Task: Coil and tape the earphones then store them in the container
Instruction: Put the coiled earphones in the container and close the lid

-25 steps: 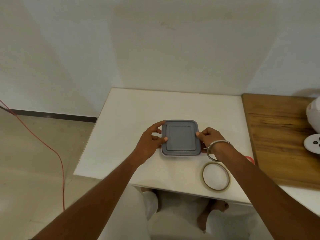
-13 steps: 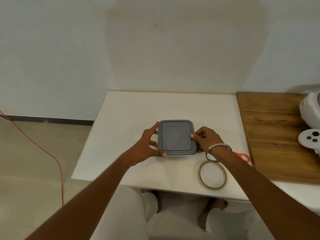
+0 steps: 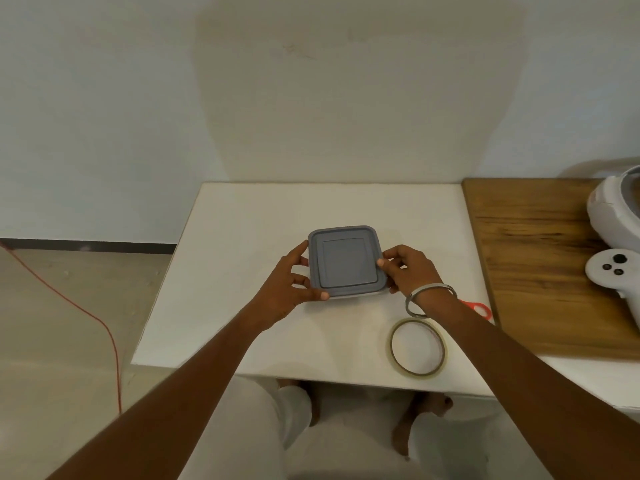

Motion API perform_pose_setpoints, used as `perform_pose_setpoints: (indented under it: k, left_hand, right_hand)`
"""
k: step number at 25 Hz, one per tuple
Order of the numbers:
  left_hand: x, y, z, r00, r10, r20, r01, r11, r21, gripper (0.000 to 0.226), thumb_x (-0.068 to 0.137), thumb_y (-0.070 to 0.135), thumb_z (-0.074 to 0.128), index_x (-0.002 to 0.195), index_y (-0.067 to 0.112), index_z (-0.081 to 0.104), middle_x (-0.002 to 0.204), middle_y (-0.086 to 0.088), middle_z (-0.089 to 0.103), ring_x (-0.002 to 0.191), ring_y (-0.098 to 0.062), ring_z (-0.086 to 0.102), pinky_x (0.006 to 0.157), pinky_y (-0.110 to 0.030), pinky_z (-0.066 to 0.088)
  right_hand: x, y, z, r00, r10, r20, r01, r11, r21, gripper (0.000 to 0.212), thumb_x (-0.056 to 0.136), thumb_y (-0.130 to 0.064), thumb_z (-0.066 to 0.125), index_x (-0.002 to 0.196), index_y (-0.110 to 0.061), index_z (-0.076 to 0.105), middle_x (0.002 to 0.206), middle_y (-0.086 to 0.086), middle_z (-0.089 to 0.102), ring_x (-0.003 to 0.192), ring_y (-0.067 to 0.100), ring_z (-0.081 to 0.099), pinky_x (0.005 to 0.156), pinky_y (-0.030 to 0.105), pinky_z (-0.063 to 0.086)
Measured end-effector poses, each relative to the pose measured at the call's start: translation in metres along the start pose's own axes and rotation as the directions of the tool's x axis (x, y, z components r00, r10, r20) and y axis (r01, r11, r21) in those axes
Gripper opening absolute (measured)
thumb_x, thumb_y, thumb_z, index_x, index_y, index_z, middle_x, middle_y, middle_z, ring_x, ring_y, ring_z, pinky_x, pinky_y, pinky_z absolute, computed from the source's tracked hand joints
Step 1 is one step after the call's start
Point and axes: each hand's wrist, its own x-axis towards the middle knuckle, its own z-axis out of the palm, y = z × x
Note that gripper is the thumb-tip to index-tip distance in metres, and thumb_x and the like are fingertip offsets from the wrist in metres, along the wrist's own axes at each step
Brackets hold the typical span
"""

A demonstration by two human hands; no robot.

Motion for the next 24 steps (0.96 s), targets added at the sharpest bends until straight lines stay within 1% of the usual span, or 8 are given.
perform_pose_setpoints:
  k: [2,4,6,8,11,15,20,24]
  left_hand:
    - [0.008,0.007,0.007,0.999,0.028,-0.024,-0.027,1.0,0.012,0.094,0.069,0.01,0.084,0.143,0.037,0.033,0.126,-0.001,0.049,0.092,-0.021,0.06,0.077,-0.025,0.056]
    - [0.02,0.011,0.015,0.997,0.042,-0.058,-0.04,0.999,0.035,0.091,0.07,0.016,0.084,0.144,0.033,0.035,0.129,-0.001,0.05,0.092,-0.02,0.061,0.081,-0.029,0.056]
    - [0.035,0.015,0.026,0.995,0.052,-0.088,-0.045,0.996,0.077,0.089,0.07,0.02,0.085,0.146,0.029,0.037,0.131,-0.001,0.051,0.091,-0.019,0.062,0.082,-0.03,0.055]
    - [0.048,0.022,0.038,0.993,0.058,-0.103,-0.047,0.994,0.099,0.088,0.071,0.02,0.084,0.146,0.025,0.037,0.132,-0.002,0.052,0.09,-0.018,0.062,0.08,-0.026,0.054]
    - [0.065,0.038,0.057,0.992,0.081,-0.092,-0.07,0.99,0.123,0.087,0.073,0.019,0.083,0.147,0.022,0.037,0.131,-0.001,0.051,0.088,-0.017,0.061,0.076,-0.022,0.052]
    - [0.088,0.054,0.078,0.993,0.086,-0.074,-0.075,0.986,0.149,0.085,0.074,0.018,0.082,0.146,0.019,0.037,0.13,-0.002,0.052,0.083,-0.015,0.061,0.075,-0.022,0.052]
    - [0.111,0.07,0.101,0.992,0.112,-0.055,-0.1,0.979,0.176,0.079,0.076,0.019,0.08,0.144,0.015,0.04,0.13,-0.004,0.055,0.085,-0.015,0.062,0.082,-0.029,0.052]
    - [0.122,0.078,0.113,0.994,0.103,-0.046,-0.093,0.98,0.176,0.078,0.077,0.018,0.08,0.144,0.015,0.04,0.13,-0.004,0.056,0.087,-0.016,0.062,0.084,-0.029,0.051]
  right_hand:
    - [0.007,0.001,-0.003,0.998,-0.017,-0.059,0.017,1.0,-0.002,0.024,0.09,-0.024,0.06,0.108,-0.008,0.06,0.078,0.004,0.061,0.052,0.018,0.058,0.056,0.022,0.05]
    - [0.015,0.002,-0.009,0.993,-0.04,-0.114,0.038,0.999,-0.018,0.026,0.091,-0.024,0.058,0.111,-0.007,0.06,0.089,0.01,0.064,0.063,0.025,0.061,0.069,0.033,0.055]
    - [0.024,0.005,-0.017,0.983,-0.059,-0.171,0.051,0.998,-0.048,0.029,0.092,-0.025,0.057,0.114,-0.007,0.061,0.098,0.014,0.066,0.08,0.032,0.064,0.083,0.043,0.055]
    - [0.032,0.006,-0.028,0.975,-0.068,-0.21,0.054,0.996,-0.07,0.031,0.093,-0.024,0.055,0.117,-0.006,0.061,0.105,0.017,0.067,0.089,0.034,0.065,0.088,0.045,0.053]
    - [0.045,0.009,-0.047,0.966,-0.088,-0.242,0.059,0.991,-0.124,0.031,0.095,-0.023,0.052,0.118,-0.005,0.061,0.11,0.016,0.067,0.095,0.031,0.063,0.089,0.036,0.05]
    - [0.061,0.017,-0.07,0.956,-0.086,-0.281,0.046,0.988,-0.147,0.031,0.096,-0.021,0.05,0.119,-0.003,0.06,0.113,0.017,0.066,0.101,0.03,0.061,0.083,0.027,0.042]
    - [0.074,0.026,-0.095,0.937,-0.06,-0.345,0.013,0.991,-0.136,0.029,0.096,-0.02,0.049,0.115,-0.002,0.062,0.107,0.019,0.067,0.098,0.031,0.061,0.081,0.028,0.043]
    - [0.079,0.029,-0.106,0.926,-0.056,-0.373,0.002,0.99,-0.143,0.03,0.096,-0.019,0.048,0.116,-0.001,0.062,0.109,0.02,0.067,0.099,0.033,0.061,0.084,0.032,0.045]
